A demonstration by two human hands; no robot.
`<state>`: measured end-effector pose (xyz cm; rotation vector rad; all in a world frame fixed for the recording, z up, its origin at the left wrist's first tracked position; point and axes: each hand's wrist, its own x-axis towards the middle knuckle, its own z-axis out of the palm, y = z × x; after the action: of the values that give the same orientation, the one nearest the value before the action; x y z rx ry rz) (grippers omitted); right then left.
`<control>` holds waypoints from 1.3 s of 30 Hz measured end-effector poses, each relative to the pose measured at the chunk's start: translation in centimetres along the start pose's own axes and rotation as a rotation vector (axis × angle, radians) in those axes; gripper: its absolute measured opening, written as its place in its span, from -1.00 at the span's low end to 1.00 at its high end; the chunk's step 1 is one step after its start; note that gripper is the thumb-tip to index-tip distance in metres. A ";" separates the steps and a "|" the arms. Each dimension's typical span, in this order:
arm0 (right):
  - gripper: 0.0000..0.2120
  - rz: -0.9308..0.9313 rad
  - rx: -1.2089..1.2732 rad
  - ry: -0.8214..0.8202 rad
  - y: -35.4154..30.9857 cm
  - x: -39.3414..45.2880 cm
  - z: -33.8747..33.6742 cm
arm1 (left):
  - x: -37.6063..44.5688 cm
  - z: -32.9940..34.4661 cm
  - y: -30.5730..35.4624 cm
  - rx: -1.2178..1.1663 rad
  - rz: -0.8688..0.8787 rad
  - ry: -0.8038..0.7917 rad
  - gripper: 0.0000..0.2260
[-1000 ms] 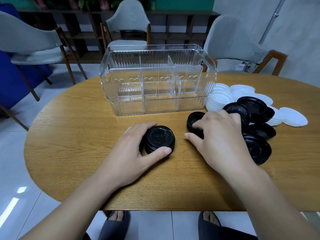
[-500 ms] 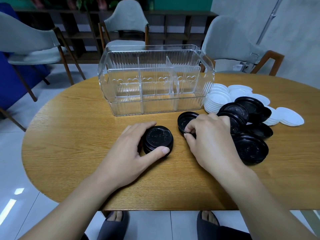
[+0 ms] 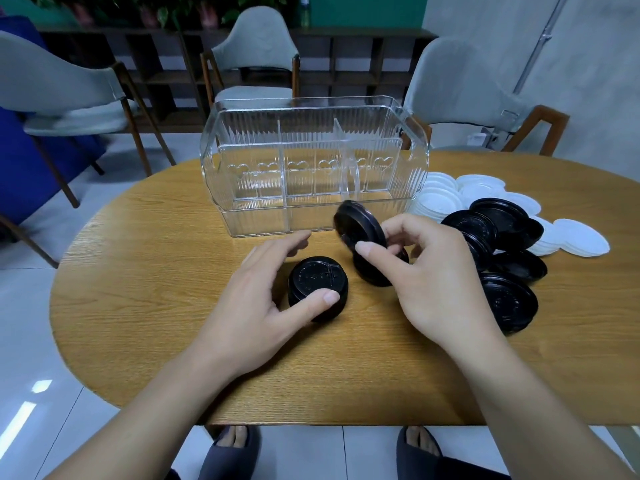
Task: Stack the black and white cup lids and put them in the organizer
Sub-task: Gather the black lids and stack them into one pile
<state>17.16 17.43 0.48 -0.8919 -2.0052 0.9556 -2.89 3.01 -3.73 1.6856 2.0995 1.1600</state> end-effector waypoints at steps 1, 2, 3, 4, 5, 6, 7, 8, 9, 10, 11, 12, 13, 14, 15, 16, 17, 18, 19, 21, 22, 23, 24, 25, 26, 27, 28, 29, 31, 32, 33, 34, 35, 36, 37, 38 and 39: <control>-0.92 0.018 0.108 -0.020 -0.3 0.0 0.0 | 0.0 -0.1 0.2 -0.022 0.011 0.015 -0.25; -0.96 0.035 0.206 -0.037 -0.6 -0.1 0.0 | 0.1 -0.2 0.5 -0.045 0.021 0.031 -0.23; -0.95 0.056 0.285 -0.054 -0.8 -0.1 0.1 | 0.2 -0.2 0.6 -0.064 0.030 0.046 -0.21; -0.90 0.083 0.346 -0.076 -1.0 -0.1 0.1 | 0.2 -0.2 0.8 -0.080 0.040 0.062 -0.18; -0.85 0.115 0.394 -0.103 -1.0 -0.1 0.2 | 0.3 -0.1 0.9 -0.093 0.049 0.074 -0.14; -0.80 0.147 0.427 -0.128 -1.1 -0.2 0.3 | 0.3 -0.1 0.9 -0.109 0.056 0.083 -0.11; -0.78 0.169 0.443 -0.150 -1.1 -0.2 0.3 | 0.3 -0.1 1.0 -0.126 0.064 0.088 -0.07; -0.77 0.186 0.449 -0.168 -1.2 -0.3 0.4 | 0.3 -0.1 1.1 -0.142 0.075 0.094 -0.04; -0.76 0.199 0.454 -0.182 -1.2 -0.3 0.6 | 0.4 -0.2 1.2 -0.151 0.089 0.102 -0.03; -0.77 0.208 0.463 -0.198 -1.2 -0.4 0.8 | 0.4 -0.3 1.3 -0.154 0.104 0.110 -0.04; -0.78 0.209 0.473 -0.216 -1.2 -0.5 1.0 | 0.4 -0.3 1.3 -0.150 0.118 0.120 -0.08; -0.78 0.206 0.480 -0.231 -1.3 -0.5 1.1 | 0.4 -0.3 1.3 -0.141 0.132 0.130 -0.12; -0.79 0.200 0.481 -0.241 -1.3 -0.6 1.3 | 0.4 -0.3 1.3 -0.133 0.146 0.137 -0.17; -0.79 0.192 0.479 -0.246 -1.3 -0.6 1.4 | 0.4 -0.3 1.3 -0.129 0.156 0.140 -0.20; -0.79 0.186 0.479 -0.247 -1.3 -0.6 1.5 | 0.3 -0.3 1.2 -0.131 0.161 0.140 -0.22; -0.80 0.183 0.480 -0.245 -1.4 -0.6 1.6 | 0.3 -0.2 1.2 -0.137 0.165 0.141 -0.23; -0.80 0.184 0.480 -0.235 -1.3 -0.6 1.7 | 0.3 -0.2 1.2 -0.148 0.169 0.144 -0.24; -0.80 0.185 0.479 -0.221 -1.4 -0.6 1.7 | 0.3 -0.2 1.2 -0.162 0.174 0.149 -0.25; -0.80 0.184 0.473 -0.203 -1.3 -0.6 1.8 | 0.4 -0.2 1.1 -0.174 0.180 0.154 -0.25; -0.78 0.182 0.465 -0.172 -1.4 -0.6 2.0 | 0.4 -0.2 1.1 -0.190 0.193 0.162 -0.27; -0.78 0.185 0.474 -0.158 -1.4 -0.6 2.1 | 0.4 -0.2 1.1 -0.200 0.198 0.161 -0.27; -0.78 0.193 0.491 -0.147 -1.4 -0.6 2.3 | 0.3 -0.3 1.2 -0.215 0.203 0.154 -0.28; -0.78 0.205 0.514 -0.136 -1.4 -0.5 2.4 | 0.2 -0.3 1.3 -0.232 0.210 0.141 -0.30; -0.78 0.220 0.543 -0.122 -1.4 -0.4 2.6 | 0.2 -0.3 1.3 -0.244 0.217 0.128 -0.32; -0.79 0.234 0.581 -0.109 -1.5 -0.3 2.7 | 0.0 -0.3 1.4 -0.247 0.223 0.120 -0.33; -0.79 0.248 0.622 -0.099 -1.5 -0.3 2.8 | 0.0 -0.3 1.4 -0.240 0.226 0.120 -0.33; -0.79 0.258 0.657 -0.093 -1.5 -0.3 2.8 | -0.1 -0.3 1.4 -0.231 0.224 0.121 -0.32; -0.78 0.264 0.678 -0.093 -1.5 -0.3 2.9 | -0.1 -0.3 1.4 -0.222 0.221 0.120 -0.28; -0.75 0.264 0.692 -0.110 -1.6 -0.3 3.0 | -0.1 -0.5 1.4 -0.200 0.225 0.103 -0.22; -0.74 0.263 0.691 -0.126 -1.7 -0.4 3.0 | -0.1 -0.5 1.4 -0.190 0.229 0.092 -0.21; -0.73 0.262 0.686 -0.145 -1.8 -0.5 3.1 | -0.1 -0.5 1.4 -0.184 0.230 0.083 -0.21; -0.73 0.259 0.683 -0.168 -1.9 -0.6 3.1 | -0.1 -0.5 1.5 -0.183 0.232 0.079 -0.21; -0.73 0.254 0.684 -0.189 -2.0 -0.7 3.2 | -0.1 -0.5 1.6 -0.184 0.237 0.077 -0.22; -0.73 0.246 0.685 -0.205 -2.1 -0.7 3.3 | 0.0 -0.5 1.6 -0.187 0.244 0.077 -0.24; -0.73 0.235 0.683 -0.217 -2.2 -0.8 3.4 | 0.0 -0.5 1.6 -0.192 0.251 0.080 -0.26; -0.72 0.227 0.675 -0.223 -2.2 -0.9 3.4 | 0.0 -0.5 1.6 -0.204 0.252 0.088 -0.28; -0.70 0.220 0.663 -0.228 -2.3 -1.0 3.4 | 0.0 -0.4 1.5 -0.221 0.246 0.101 -0.29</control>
<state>14.18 14.44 0.49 -0.6488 -1.6005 1.7749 -2.10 2.90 -2.43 1.8492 1.7732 1.5155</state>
